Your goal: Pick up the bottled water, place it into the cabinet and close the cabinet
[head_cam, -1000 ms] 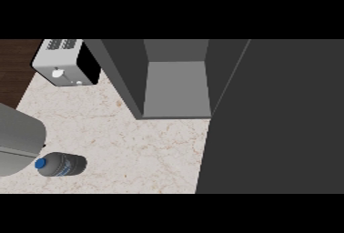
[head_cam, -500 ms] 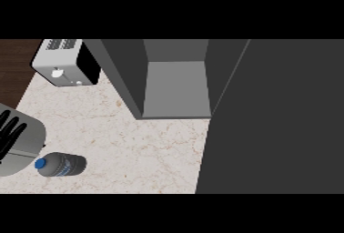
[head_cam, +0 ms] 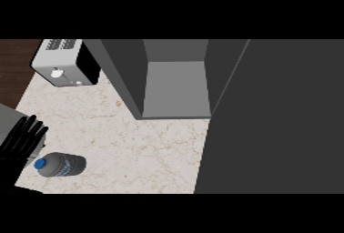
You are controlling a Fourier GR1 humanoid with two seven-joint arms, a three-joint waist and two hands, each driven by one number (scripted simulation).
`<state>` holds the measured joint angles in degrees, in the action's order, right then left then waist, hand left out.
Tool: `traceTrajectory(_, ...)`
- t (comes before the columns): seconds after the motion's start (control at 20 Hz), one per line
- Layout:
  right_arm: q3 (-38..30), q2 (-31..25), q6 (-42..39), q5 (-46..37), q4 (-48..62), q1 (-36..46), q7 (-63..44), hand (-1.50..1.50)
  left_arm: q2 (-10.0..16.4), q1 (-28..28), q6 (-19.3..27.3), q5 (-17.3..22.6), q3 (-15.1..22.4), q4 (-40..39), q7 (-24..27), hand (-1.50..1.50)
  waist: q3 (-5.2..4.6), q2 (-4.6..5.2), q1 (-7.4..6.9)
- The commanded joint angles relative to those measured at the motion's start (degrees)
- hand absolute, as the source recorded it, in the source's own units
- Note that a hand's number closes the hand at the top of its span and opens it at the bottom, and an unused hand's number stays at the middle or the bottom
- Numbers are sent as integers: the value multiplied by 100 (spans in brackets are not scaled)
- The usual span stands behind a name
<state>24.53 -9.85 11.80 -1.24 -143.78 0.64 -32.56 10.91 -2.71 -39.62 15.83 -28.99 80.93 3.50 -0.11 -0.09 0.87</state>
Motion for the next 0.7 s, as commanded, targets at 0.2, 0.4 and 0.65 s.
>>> traceTrajectory(0.2, 124, -26, 214, -425, -832, 127, -559, -150, 251, 387, 5, -953, 27, -1732, 1389, -150, -1, 6, -17)
traceTrajectory(0.4, 229, -235, 116, -291, -976, -216, -308, -150, 511, 519, -36, -1403, 20, -2699, 2377, -150, -2, 8, 21)
traceTrajectory(0.65, 50, -187, 209, -288, -916, 113, -572, -150, 237, 710, 382, -1740, 396, -3052, 2750, -150, 3, 4, -28)
